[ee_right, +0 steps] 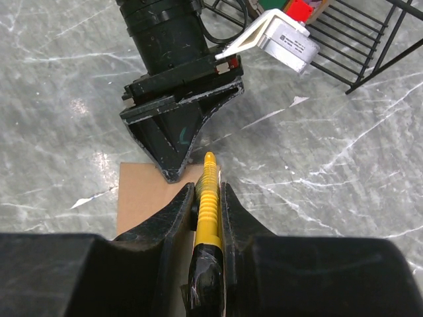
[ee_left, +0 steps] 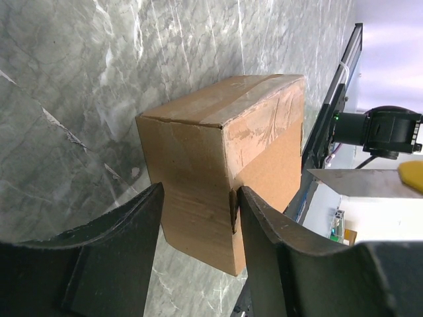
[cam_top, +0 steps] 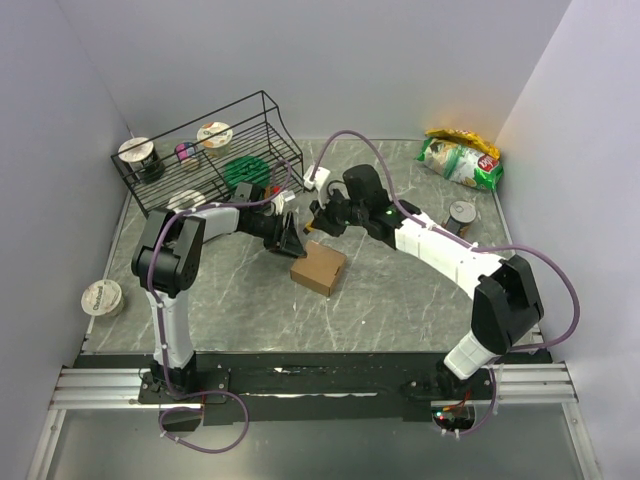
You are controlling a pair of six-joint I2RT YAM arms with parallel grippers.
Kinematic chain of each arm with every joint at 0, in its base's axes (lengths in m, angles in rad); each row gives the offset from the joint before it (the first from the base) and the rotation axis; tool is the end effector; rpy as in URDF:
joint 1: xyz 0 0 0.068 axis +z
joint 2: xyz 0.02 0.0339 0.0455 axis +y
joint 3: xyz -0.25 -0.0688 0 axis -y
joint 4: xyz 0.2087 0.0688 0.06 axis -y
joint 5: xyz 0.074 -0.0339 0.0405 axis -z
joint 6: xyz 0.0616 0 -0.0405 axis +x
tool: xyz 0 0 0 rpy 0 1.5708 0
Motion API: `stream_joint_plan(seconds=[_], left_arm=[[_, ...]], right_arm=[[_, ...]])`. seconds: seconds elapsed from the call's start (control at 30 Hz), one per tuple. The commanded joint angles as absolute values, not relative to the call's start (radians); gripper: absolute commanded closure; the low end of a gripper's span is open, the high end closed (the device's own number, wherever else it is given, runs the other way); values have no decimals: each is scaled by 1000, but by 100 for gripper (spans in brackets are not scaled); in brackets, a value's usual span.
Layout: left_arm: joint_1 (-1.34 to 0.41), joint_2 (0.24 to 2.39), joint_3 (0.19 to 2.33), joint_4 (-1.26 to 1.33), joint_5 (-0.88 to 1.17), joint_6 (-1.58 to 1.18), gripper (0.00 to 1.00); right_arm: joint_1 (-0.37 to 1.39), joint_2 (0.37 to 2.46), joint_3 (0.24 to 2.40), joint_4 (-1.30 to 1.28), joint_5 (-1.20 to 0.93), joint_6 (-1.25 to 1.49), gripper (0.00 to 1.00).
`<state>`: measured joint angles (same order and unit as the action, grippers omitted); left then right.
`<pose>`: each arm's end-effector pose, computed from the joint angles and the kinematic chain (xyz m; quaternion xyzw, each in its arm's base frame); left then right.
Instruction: Unpack the express box
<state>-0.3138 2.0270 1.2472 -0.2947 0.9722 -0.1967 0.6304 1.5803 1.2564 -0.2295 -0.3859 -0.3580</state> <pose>0.3386 -0.1634 0.1383 0.1647 0.8489 -0.4930 0.0958 0.2697 0.2255 0.2851 -0.4888 0.7103 0.2308 0.4508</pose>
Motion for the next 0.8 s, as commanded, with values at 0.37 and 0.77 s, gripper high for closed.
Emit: stream_joint_plan(seconds=[0.37,0.77], left_arm=[[-318,2052,1267,-311,954,-161,46],[-319,2051,1264,-311,950,-161,46]], right_arm=[[640,1643,1305,-212,-373,-388,100],[640,1655,1310,-221,-344,-387,100]])
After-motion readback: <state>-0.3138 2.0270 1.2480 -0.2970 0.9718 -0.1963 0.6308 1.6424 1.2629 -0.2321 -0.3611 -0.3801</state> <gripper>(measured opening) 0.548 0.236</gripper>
